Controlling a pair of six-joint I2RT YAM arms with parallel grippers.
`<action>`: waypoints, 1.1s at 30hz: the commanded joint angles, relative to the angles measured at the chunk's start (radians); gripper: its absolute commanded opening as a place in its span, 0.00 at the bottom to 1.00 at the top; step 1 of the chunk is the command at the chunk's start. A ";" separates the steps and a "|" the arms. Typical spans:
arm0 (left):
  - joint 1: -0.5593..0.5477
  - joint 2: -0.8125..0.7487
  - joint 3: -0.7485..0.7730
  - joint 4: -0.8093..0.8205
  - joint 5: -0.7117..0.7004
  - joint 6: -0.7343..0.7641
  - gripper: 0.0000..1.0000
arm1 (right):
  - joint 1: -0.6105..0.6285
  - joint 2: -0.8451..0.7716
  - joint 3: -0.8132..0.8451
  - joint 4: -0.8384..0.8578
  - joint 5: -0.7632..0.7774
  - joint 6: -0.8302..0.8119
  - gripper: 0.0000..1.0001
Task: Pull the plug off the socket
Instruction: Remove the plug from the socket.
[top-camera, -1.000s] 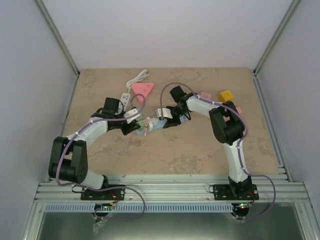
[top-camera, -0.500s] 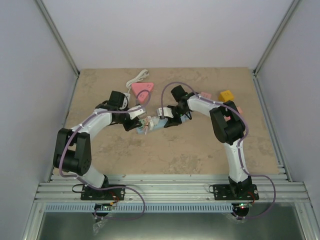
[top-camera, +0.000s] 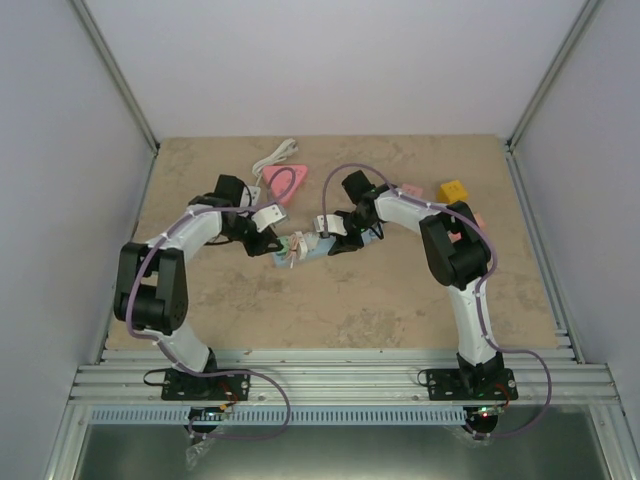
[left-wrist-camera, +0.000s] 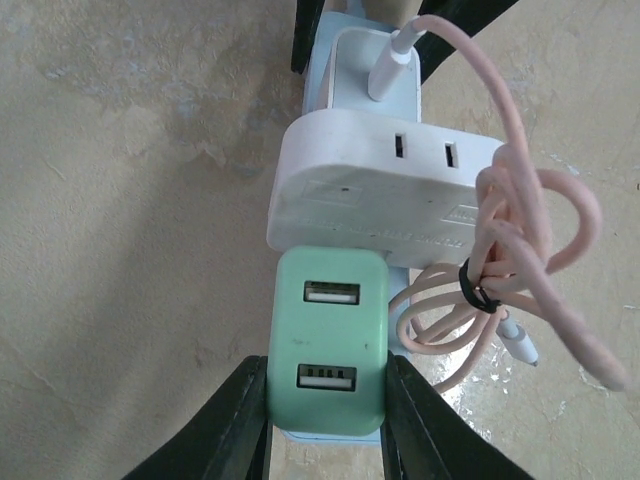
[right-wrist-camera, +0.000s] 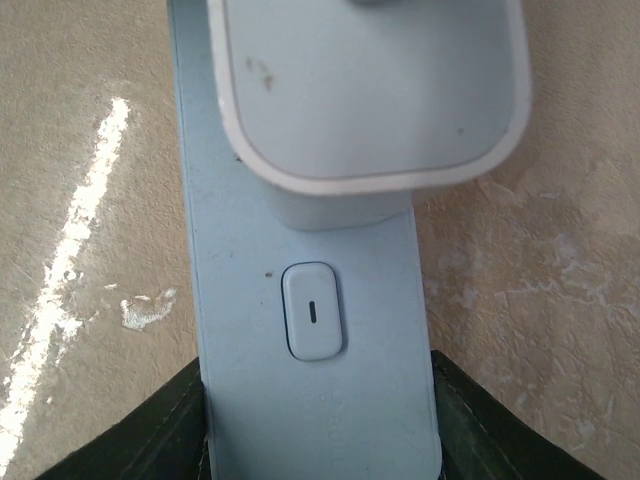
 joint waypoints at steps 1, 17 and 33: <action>-0.001 0.009 0.037 -0.014 0.059 -0.019 0.00 | -0.004 0.030 -0.028 -0.031 0.093 -0.008 0.01; -0.079 -0.203 -0.161 0.298 -0.185 -0.118 0.00 | -0.004 0.035 -0.028 -0.033 0.097 -0.007 0.00; 0.023 -0.089 -0.028 0.094 0.060 -0.071 0.00 | -0.004 0.035 -0.034 -0.033 0.107 -0.013 0.01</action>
